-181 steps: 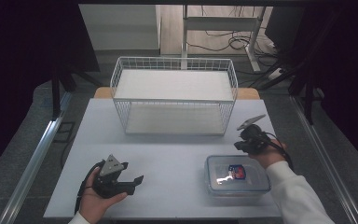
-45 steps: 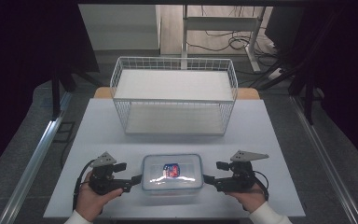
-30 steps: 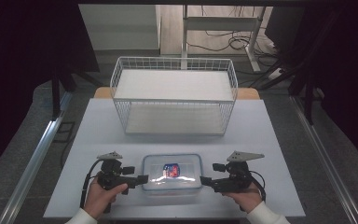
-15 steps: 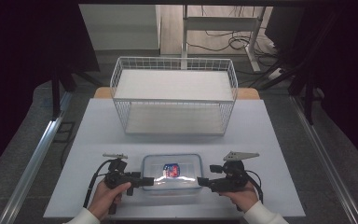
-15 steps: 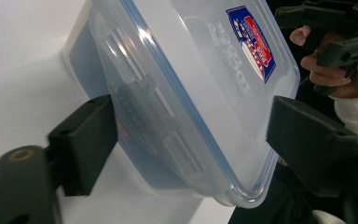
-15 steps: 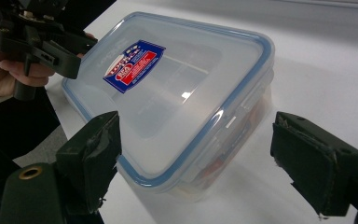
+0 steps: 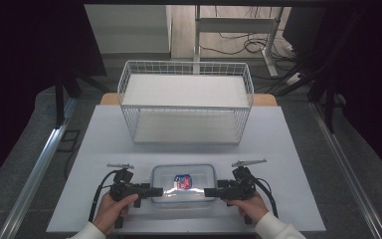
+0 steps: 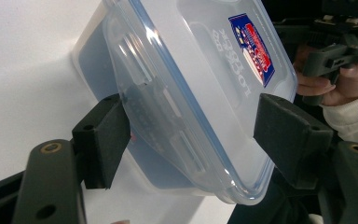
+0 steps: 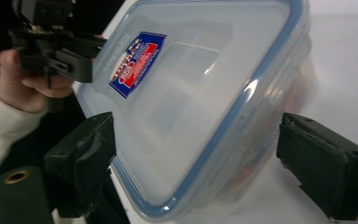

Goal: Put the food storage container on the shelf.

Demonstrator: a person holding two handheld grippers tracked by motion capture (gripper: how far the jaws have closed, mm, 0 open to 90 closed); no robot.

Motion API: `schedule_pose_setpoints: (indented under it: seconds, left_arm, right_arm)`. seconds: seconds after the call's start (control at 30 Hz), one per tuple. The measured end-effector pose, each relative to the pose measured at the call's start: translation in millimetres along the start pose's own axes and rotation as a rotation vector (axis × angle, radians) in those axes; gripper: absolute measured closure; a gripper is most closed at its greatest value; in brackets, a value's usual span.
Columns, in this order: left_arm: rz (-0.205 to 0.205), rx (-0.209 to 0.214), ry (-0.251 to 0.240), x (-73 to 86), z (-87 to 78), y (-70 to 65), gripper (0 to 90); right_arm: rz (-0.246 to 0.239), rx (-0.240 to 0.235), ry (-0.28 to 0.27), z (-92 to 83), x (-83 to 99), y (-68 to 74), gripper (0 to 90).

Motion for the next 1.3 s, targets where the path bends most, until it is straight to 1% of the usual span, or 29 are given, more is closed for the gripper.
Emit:
schedule_pose_setpoints:
  seconds: [0.07, 0.1, 0.13, 0.2, 0.27, 0.37, 0.5, 0.63, 0.73, 0.9, 1.07, 1.13, 1.23, 1.3]
  left_arm:
    - [0.002, -0.001, 0.0, 0.0, 0.0, -0.1, 27.3]
    - [0.005, -0.004, -0.001, 0.0, -0.1, -0.2, 27.2]
    - [0.006, -0.004, -0.003, -0.1, 0.2, -0.4, 27.1]
    - [0.005, -0.005, 0.0, -0.1, 0.0, -0.4, 27.1]
    - [0.003, -0.004, -0.002, -0.3, 0.1, -0.4, 27.2]
    - [0.002, -0.004, -0.004, -0.5, 0.1, -0.3, 27.2]
    - [0.001, -0.012, -0.008, -0.7, -1.4, 0.6, 27.3]
    - [0.003, -0.016, -0.01, -0.5, -1.8, -0.1, 27.4]
    - [0.004, -0.021, -0.017, -0.2, -3.6, -0.5, 28.5]
    - [0.01, -0.024, -0.037, 0.5, -8.8, -1.7, 34.1]
    - [0.01, -0.004, -0.054, 2.9, -13.6, -3.0, 39.5]
    - [0.016, 0.004, -0.075, 2.7, -16.4, -5.7, 42.1]
    - [0.035, -0.013, -0.081, 2.7, -17.9, -9.3, 43.2]
    - [0.036, -0.011, -0.082, 3.5, -18.7, -9.9, 44.2]
  right_arm:
    - [0.029, -0.026, 0.026, 3.6, 0.1, -2.0, 12.4]
    - [0.035, -0.03, 0.035, 5.1, 0.6, -2.6, 12.6]
    - [0.04, -0.029, 0.046, 6.9, 1.4, -3.1, 12.6]
    - [0.039, -0.008, 0.054, 9.2, 2.6, -3.2, 13.6]
    - [0.046, 0.004, 0.054, 8.1, 2.7, -3.7, 17.3]
    - [0.073, -0.015, 0.047, 5.5, 2.5, -5.4, 21.4]
    - [0.077, -0.034, 0.041, -0.4, 3.6, -5.3, 31.7]
    - [0.097, -0.052, 0.044, -1.2, 4.6, -5.6, 33.7]
    - [0.097, -0.059, 0.038, -1.9, 4.6, -5.9, 35.6]
    - [0.121, -0.08, 0.018, -5.2, 4.8, -4.4, 43.0]
    - [0.146, -0.09, -0.005, -8.0, 7.3, -2.6, 47.3]
    - [0.149, -0.093, -0.011, -9.3, 8.7, -1.4, 48.3]
    - [0.16, -0.094, -0.022, -10.6, 10.0, -0.1, 49.7]
    - [0.165, -0.097, -0.024, -11.3, 10.7, 0.5, 50.6]
Point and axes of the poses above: each handheld gripper's, and its own axes: z roughly forward along the jaws, x roughly out of its underside, y roughly to its left, the point moved 6 cm from there along z, roughly forward along the jaws, and after that the axes turned 12 degrees about y, right-handed, at the moved point
